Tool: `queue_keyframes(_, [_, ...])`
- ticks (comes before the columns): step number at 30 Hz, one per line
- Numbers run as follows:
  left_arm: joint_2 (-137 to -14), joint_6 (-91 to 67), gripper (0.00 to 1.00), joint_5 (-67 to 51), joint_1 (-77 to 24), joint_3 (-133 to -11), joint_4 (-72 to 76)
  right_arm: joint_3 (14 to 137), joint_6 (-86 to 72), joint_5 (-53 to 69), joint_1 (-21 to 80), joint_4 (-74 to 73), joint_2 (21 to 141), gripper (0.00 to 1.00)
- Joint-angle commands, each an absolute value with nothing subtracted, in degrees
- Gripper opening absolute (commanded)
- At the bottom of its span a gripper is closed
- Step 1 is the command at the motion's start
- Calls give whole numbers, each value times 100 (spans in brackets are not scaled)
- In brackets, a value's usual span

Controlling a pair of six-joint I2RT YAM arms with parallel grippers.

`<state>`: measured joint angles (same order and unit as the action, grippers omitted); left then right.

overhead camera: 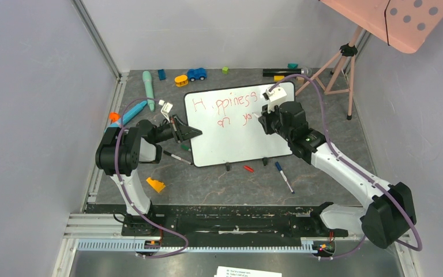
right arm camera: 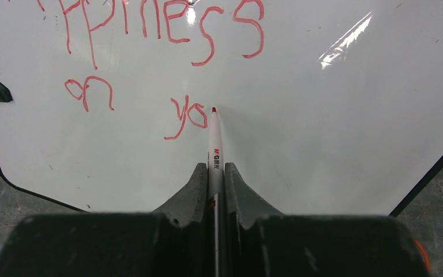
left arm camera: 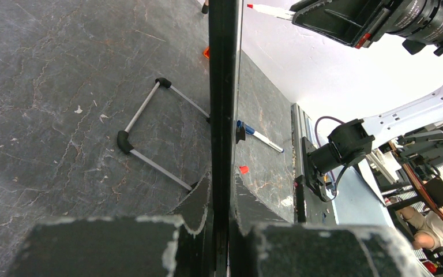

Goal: Write a sentence on the whiteboard

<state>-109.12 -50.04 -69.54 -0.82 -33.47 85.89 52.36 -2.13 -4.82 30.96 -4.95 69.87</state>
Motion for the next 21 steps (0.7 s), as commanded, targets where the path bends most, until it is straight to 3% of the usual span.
queue_keyframes(1, [-10850, -4562, 2, -6983, -35, -3388, 8923, 5322, -257, -510, 3076, -361, 7051, 0])
queue_keyframes(21, [-10861, -4562, 2, -6983, -35, -3392, 8925, 5014, -316, -509, 3082, -352, 7006, 0])
